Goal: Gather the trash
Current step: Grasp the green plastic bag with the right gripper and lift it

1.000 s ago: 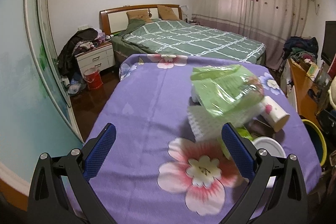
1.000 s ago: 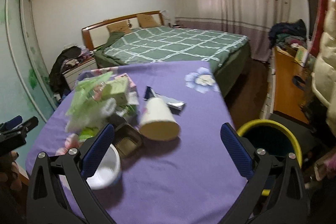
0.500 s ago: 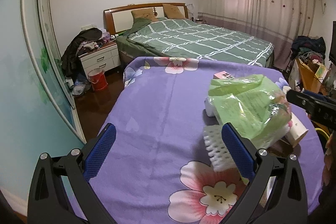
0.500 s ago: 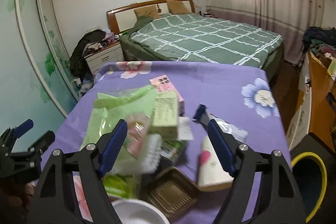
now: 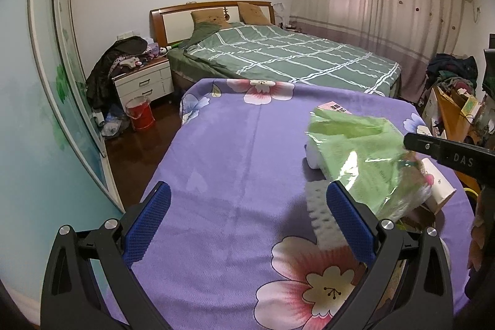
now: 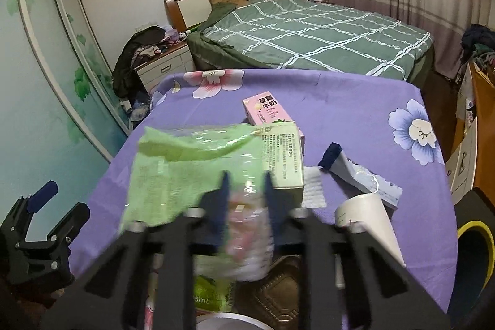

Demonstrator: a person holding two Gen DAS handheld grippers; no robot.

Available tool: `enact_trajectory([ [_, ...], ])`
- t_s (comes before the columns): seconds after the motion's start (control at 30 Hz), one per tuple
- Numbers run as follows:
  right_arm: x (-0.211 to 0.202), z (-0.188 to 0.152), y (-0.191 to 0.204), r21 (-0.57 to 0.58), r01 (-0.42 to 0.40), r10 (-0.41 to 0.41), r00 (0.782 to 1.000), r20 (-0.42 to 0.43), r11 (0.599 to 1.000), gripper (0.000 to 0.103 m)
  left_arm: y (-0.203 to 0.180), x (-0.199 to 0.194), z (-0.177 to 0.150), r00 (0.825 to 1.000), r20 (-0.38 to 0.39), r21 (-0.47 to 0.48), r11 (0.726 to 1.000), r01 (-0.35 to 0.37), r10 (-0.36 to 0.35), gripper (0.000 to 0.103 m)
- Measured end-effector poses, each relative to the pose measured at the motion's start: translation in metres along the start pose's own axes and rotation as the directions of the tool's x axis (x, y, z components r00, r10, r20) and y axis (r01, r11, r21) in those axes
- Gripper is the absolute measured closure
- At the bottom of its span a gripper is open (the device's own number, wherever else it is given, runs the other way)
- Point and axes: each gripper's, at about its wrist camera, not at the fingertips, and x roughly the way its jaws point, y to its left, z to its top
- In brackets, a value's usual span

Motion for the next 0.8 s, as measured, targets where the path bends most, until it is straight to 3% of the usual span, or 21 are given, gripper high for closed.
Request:
enact_trajectory([
  [0.3,-0.021,0.002,-0.001,0.022,-0.024,0.023,0.998,0.058,0.999,0.101,0.000,-0.017,-0.003,0.999,0.033,0.000,1.000,-0.003,0.003,0.004],
  [0.33,-0.020,0.002,-0.001,0.025,-0.031,0.030,0.998,0.053,0.999,0.097,0.001,-0.019,-0.003,0.999,0.038,0.000,1.000,-0.005,0.005,0.004],
  [0.4,-0.021,0.002,0.002,0.035,-0.053,0.051,0.997,0.061,0.998,0.062,0.002,-0.023,-0.004,0.999,0.044,-0.002,1.000,-0.010,0.010,0.004],
  [0.43,-0.022,0.002,0.006,0.028,-0.048,0.045,0.996,0.074,0.998,0.058,0.002,-0.025,-0.004,0.999,0.046,-0.004,1.000,-0.013,0.013,0.004],
  [0.6,-0.020,0.009,0.028,0.011,-0.079,0.078,0.993,0.086,0.997,0.057,0.016,-0.033,-0.003,0.998,0.060,-0.027,0.999,-0.035,0.037,0.004],
  [0.8,0.006,0.008,0.069,-0.046,-0.079,0.080,0.997,0.018,0.996,0.057,0.041,-0.036,-0.006,0.995,0.058,-0.058,0.995,-0.082,0.085,0.004],
])
